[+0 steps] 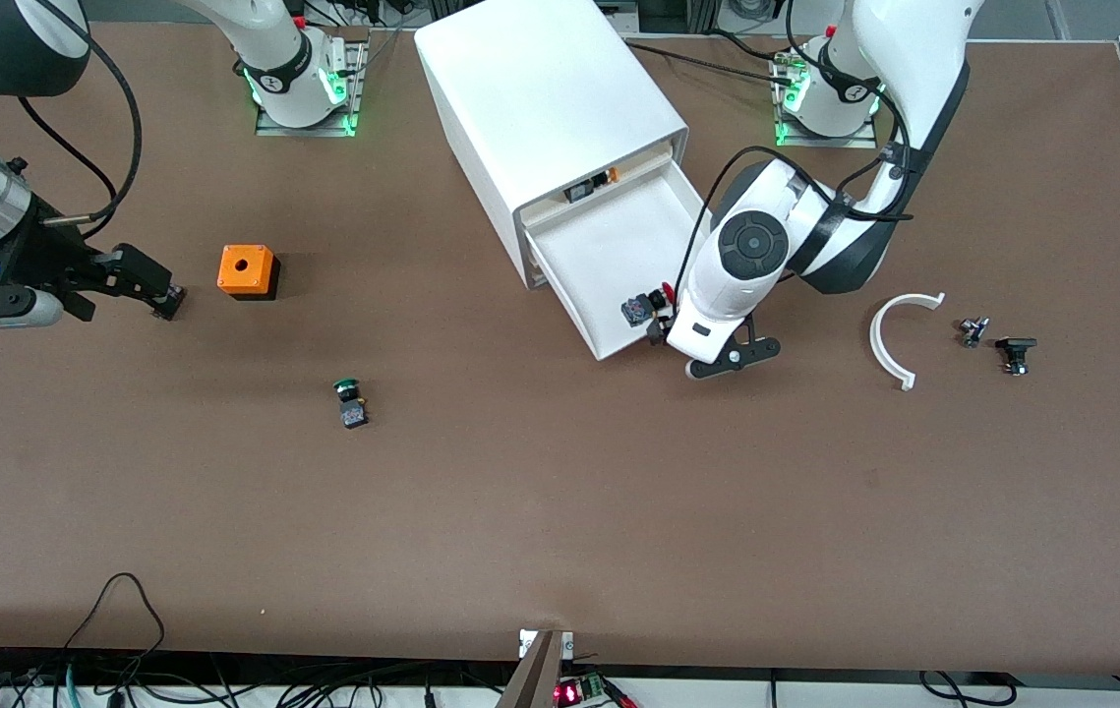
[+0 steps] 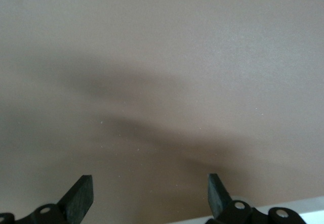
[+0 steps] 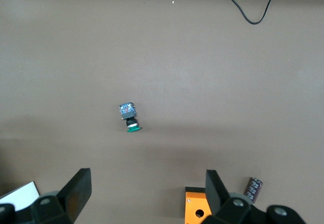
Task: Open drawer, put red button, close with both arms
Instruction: 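Push the open drawer shut into the cabinet with the left gripper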
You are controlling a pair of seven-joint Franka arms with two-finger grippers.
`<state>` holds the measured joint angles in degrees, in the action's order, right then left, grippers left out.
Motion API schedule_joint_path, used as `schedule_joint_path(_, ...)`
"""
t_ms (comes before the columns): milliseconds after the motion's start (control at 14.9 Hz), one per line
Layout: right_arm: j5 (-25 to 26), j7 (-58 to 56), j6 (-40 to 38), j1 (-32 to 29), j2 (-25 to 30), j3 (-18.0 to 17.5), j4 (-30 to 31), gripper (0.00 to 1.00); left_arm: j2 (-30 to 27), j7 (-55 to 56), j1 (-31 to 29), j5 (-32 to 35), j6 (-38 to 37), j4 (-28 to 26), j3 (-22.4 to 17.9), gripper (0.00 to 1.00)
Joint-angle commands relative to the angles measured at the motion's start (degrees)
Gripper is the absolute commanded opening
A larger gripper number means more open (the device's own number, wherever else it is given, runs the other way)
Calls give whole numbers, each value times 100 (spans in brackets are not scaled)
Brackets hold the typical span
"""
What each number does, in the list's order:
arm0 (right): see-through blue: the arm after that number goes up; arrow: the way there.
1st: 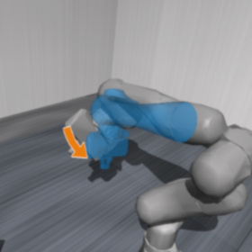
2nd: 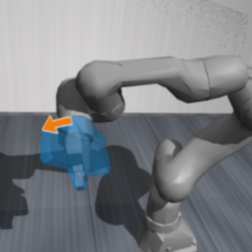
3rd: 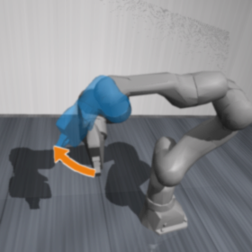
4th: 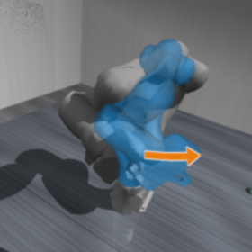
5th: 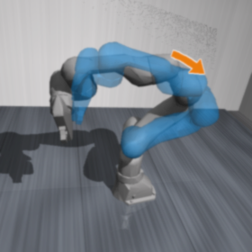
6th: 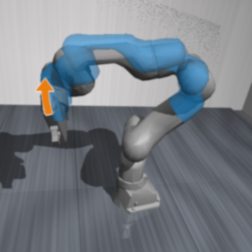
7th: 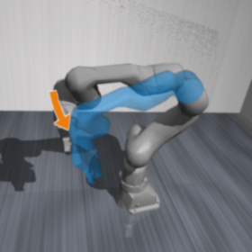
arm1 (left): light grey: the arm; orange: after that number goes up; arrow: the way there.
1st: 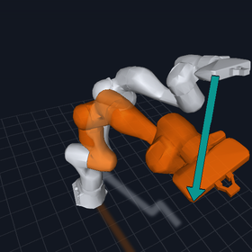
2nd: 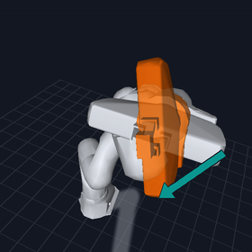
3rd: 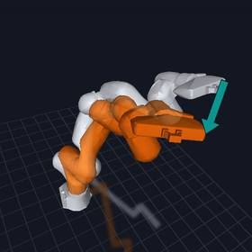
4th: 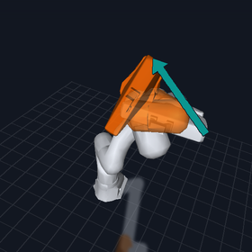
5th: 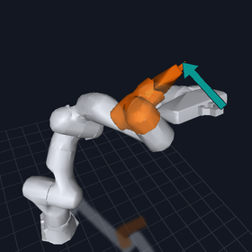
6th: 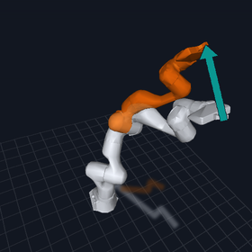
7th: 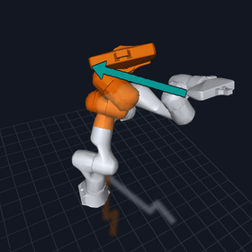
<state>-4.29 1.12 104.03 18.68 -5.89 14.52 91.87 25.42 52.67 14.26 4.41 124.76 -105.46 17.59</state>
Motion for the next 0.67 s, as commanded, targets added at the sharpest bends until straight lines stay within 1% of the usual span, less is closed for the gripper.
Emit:
schedule_joint_path(0,321,-16,-137,-1362,272,-1403,156,100,-160,200,-2,-107,101,-185,95,99)
schedule_joint_path(67,427,-15,-181,-1846,281,-1835,147,100,-160,200,-11,-107,92,-194,104,99)
schedule_joint_path(134,463,-50,-181,-2216,281,-2274,138,100,-177,200,-37,-151,92,-237,208,99)
schedule_joint_path(201,464,-50,-190,-2289,281,-2374,130,100,-177,200,-72,-238,92,-247,305,99)
schedule_joint_path(268,455,-7,-190,-2281,273,-2366,86,100,-186,200,-99,-300,92,-264,341,99)
schedule_joint_path(402,446,-42,-208,-2316,176,-2366,-212,100,-195,244,-117,-353,83,-299,499,99)
schedule_joint_path(603,411,220,-199,-2299,141,-2375,-310,100,-379,315,-125,-458,83,-553,675,99)
